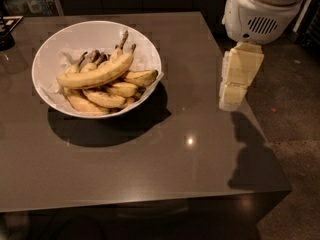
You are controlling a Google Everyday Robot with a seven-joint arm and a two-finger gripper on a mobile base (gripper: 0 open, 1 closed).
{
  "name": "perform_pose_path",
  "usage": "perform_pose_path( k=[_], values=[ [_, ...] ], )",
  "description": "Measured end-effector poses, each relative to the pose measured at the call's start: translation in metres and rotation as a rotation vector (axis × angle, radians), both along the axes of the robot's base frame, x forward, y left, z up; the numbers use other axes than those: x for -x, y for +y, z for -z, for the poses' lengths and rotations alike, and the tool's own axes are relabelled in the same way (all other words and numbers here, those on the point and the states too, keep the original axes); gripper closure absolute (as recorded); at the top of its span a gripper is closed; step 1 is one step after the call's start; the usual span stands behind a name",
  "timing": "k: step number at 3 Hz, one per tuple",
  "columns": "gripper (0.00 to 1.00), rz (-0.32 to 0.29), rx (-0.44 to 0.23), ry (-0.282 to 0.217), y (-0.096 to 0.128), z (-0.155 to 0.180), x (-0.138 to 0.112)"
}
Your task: Pick banana from white bowl
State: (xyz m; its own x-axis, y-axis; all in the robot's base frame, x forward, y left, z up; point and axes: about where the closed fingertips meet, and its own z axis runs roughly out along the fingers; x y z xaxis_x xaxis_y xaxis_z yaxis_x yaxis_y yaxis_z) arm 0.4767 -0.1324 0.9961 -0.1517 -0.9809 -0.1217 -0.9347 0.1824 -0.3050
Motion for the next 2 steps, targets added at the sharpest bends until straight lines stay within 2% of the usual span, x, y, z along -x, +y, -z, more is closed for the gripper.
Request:
perform_pose_path(
  k=[1,2],
  values=[
    [0.00,-0.082,0.026,-0.055,0.039,-0.010,-0.009],
    [0.00,-0.163,0.083,-0.107,0.082,-0.018,-0.017]
  ],
)
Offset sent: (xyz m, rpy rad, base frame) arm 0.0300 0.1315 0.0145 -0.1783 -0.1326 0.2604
